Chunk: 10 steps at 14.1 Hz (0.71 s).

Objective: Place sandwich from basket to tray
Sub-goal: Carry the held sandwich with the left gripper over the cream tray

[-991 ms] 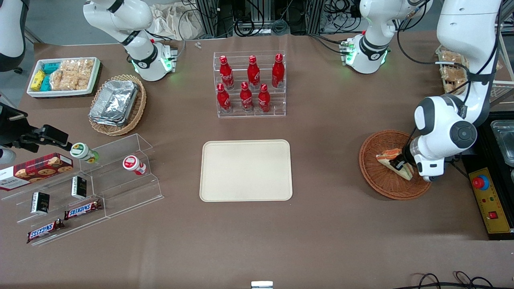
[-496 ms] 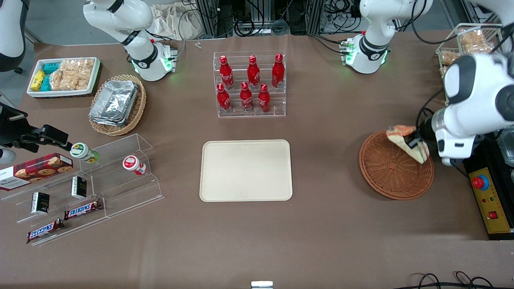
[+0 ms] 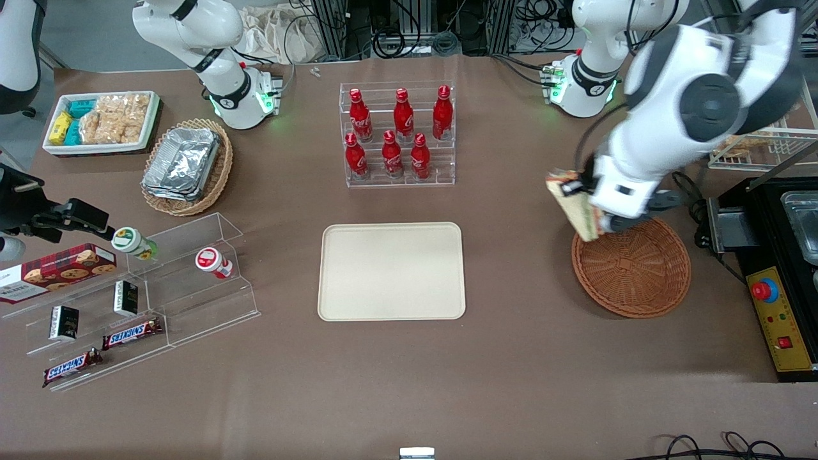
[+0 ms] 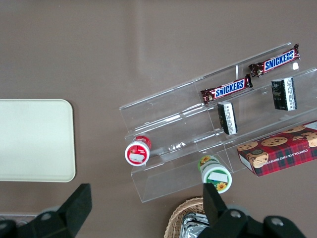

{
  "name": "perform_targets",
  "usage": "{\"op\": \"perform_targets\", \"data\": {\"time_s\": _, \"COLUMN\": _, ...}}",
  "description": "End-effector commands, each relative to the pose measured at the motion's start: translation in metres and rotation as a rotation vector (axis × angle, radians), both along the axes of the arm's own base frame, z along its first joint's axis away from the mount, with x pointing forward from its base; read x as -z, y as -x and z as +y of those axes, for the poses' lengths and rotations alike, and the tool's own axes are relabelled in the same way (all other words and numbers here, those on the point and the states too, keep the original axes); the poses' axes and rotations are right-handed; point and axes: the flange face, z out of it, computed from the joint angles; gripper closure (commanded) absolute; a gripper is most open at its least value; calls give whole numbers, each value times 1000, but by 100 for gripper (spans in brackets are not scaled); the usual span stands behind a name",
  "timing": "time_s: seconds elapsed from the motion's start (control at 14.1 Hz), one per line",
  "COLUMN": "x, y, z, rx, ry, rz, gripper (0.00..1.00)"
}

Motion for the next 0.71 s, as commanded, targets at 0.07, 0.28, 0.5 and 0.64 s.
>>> {"op": "perform_targets", "data": {"time_s": 0.07, "x": 18, "y": 10, "z": -76, "rx": 151, "ry": 73, "rz": -21, "gripper": 100}}
{"op": "perform_targets", "data": {"time_s": 0.28, "x": 30, "y": 5, "z": -119, "rx": 366, "ry": 151, "rz": -30, "gripper": 100}}
{"op": "perform_targets", "data": {"time_s": 0.5, "x": 65, "y": -12, "z": -134, "rx": 432, "ry": 142, "rz": -19, "gripper": 100}}
{"op": "perform_targets", "data": {"time_s": 0.64, "x": 89, "y": -9, "z": -158, "rx": 484, "ry": 109, "rz": -36, "gripper": 100}}
